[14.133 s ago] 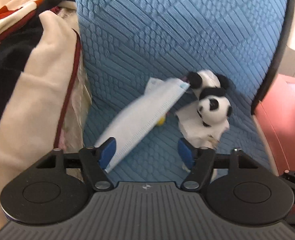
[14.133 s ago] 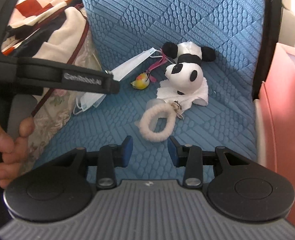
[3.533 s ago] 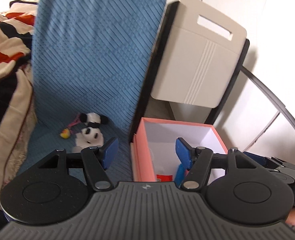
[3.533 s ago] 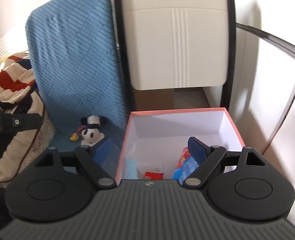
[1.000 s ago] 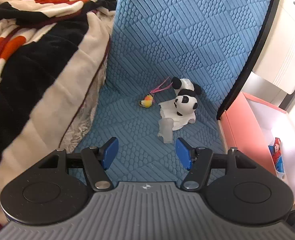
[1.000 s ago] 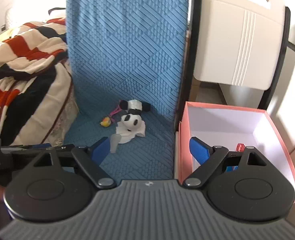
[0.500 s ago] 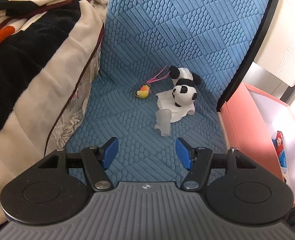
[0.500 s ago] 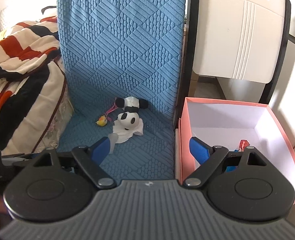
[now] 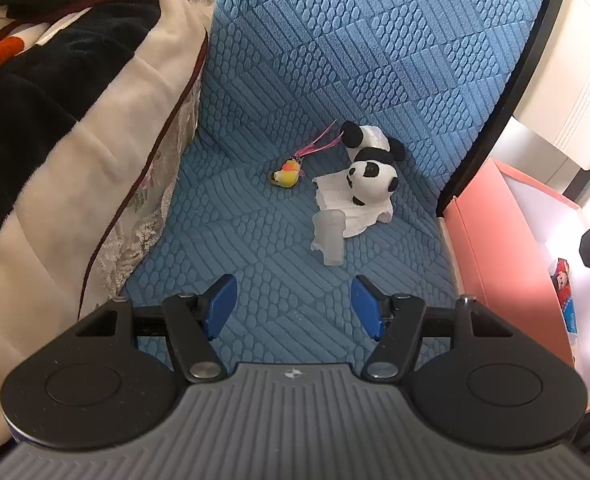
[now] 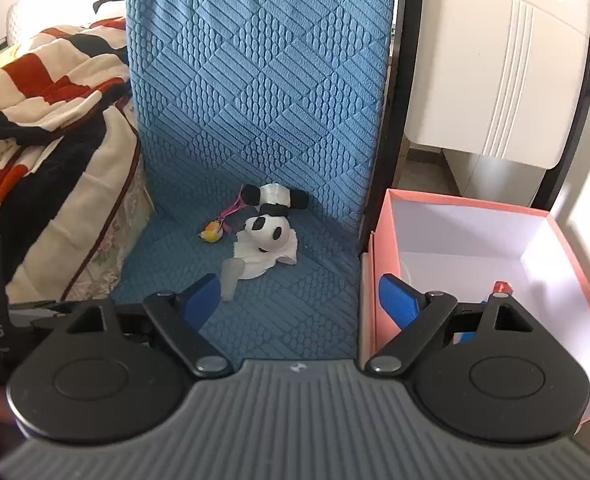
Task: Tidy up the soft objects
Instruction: 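Move both open tools back toward the panda plush and plastic cup, then grasp the panda plush with the right tool while the left tool grasps the clear cup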
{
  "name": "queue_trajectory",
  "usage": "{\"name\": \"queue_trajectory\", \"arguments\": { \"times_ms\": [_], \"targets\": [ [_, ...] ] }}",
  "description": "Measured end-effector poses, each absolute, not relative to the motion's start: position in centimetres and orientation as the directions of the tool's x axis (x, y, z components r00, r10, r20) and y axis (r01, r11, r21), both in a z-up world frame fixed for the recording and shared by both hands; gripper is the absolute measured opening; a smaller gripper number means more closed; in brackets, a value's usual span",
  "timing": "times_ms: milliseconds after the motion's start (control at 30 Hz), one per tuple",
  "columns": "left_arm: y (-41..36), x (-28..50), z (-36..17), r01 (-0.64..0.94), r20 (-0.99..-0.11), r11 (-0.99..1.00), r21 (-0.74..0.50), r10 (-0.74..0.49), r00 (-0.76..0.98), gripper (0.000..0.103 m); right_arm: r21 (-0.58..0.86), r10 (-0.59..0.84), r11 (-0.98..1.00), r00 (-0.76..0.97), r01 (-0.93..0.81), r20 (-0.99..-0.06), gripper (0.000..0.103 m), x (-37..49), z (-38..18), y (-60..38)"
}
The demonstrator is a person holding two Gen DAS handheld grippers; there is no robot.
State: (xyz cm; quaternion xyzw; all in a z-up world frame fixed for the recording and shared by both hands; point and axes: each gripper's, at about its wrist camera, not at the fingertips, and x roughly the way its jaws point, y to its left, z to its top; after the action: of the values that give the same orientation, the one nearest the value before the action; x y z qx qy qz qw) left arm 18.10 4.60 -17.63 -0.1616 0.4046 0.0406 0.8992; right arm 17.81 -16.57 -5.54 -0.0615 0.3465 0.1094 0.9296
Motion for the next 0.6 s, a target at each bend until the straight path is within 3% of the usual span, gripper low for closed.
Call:
{"name": "queue_trajectory", "arguments": {
  "times_ms": [300,600],
  "targets": [
    [5.3,19.5,-19.2,-0.214,-0.742,0.931,-0.296,-0.084,0.665,0.069,-0.003,0.207,0.958,0.703,-0.286,-0.680,0.088,20.4,-7.5,-16.2],
    [6.0,22.1,-20.7,-0.221,-0.744,0.920,-0.323,-0.103,0.660,0.069,-0.017,0.156,0.971,0.691,-0.237,-0.705,0.088,24.3,-9.4,-16.3]
  ]
}}
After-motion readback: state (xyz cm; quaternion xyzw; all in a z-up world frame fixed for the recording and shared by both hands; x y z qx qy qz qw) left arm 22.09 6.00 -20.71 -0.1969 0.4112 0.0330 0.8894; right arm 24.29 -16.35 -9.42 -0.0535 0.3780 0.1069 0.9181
